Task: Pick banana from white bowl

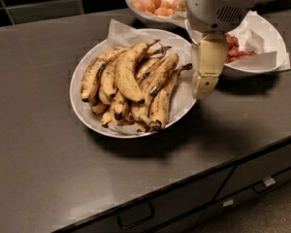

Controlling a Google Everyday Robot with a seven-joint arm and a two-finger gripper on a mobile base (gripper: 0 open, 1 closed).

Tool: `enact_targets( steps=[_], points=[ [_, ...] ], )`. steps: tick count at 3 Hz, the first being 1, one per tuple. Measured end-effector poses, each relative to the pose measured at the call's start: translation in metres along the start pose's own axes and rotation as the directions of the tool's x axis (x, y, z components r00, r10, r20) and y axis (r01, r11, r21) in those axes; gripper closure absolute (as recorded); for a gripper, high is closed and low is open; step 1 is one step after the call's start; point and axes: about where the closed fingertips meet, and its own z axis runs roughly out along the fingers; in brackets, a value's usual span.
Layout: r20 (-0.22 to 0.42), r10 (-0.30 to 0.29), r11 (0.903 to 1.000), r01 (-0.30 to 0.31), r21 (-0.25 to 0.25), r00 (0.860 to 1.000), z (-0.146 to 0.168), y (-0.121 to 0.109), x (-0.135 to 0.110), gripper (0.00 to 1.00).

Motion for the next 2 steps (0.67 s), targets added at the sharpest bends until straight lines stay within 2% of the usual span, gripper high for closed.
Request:
enact_targets(
  steps=[1, 2],
  points=[
    [0.042, -0.083, 0.9957, 0.085, -0.036, 0.996, 0.005, -0.007, -0.013, 0.0],
    [0.107, -0.189, 0.9769, 0.198, -0.08, 0.976, 0.017, -0.018, -0.032, 0.0]
  ],
)
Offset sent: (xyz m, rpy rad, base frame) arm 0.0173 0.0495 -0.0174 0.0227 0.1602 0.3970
